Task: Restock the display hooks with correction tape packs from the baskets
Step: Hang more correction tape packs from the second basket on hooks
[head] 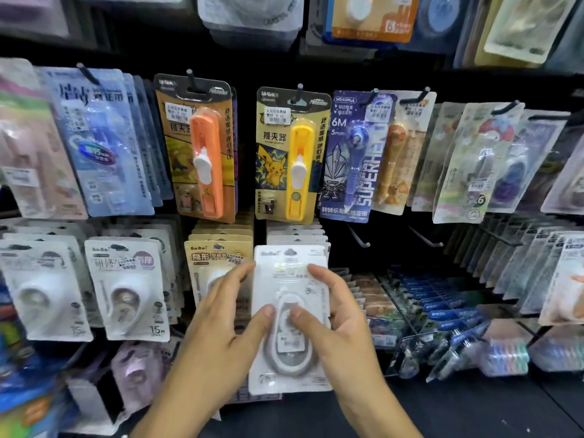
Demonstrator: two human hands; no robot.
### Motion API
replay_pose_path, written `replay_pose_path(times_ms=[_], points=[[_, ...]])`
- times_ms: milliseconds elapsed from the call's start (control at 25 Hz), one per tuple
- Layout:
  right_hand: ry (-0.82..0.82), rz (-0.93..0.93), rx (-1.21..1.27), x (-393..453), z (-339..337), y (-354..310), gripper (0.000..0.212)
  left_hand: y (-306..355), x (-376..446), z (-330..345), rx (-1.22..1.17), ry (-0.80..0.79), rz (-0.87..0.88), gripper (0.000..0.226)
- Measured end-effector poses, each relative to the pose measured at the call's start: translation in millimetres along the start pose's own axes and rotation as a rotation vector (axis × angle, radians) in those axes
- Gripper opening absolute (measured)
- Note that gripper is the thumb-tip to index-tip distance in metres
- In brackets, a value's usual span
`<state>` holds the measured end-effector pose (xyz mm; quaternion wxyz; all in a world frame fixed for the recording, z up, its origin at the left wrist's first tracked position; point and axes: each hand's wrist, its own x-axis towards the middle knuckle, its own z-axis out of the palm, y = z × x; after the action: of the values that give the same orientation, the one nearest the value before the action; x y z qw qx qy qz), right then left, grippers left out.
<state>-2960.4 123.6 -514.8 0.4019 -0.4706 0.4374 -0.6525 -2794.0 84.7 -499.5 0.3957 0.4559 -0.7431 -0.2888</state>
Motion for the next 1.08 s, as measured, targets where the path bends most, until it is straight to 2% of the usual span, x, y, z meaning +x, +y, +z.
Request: replay_pose_path(times_ms=[80, 160, 280, 400, 520, 600, 880, 1080], points=[[0.059, -0.031, -0.12, -1, -9, -1, 0.058, -4, 0, 2, 0.268, -0.011, -0.041, 0.06], [0.057, -0.065, -0.225, 2, -11, -2, 0.061, -6, 1, 4, 0.372, -0.044, -0.084, 0.062], [0.049, -0.067, -0.259, 16, -12, -2, 0.062, -10, 2, 6, 0.392, -0.06, -0.085, 0.062], [0.045, 0.008, -0.311, 31, -17, 2, 0.062, -12, 2, 6, 0.36, -0.047, -0.087, 0.061], [-0.016, -0.085, -0.626, 38, -23, 13, 0.066, -12, 1, 5, 0.354, -0.054, -0.089, 0.061], [-0.034, -0.126, -0.706, 43, -22, 17, 0.065, -11, 1, 6, 0.367, -0.058, -0.091, 0.063], [-0.001, -0.21, -0.592, 28, -28, 27, 0.043, -11, -4, 10, 0.404, -0.114, -0.082, 0.067], [0.017, -0.137, -0.388, 26, -45, 20, 0.044, -16, -5, 17, 0.418, -0.166, -0.063, 0.069]])
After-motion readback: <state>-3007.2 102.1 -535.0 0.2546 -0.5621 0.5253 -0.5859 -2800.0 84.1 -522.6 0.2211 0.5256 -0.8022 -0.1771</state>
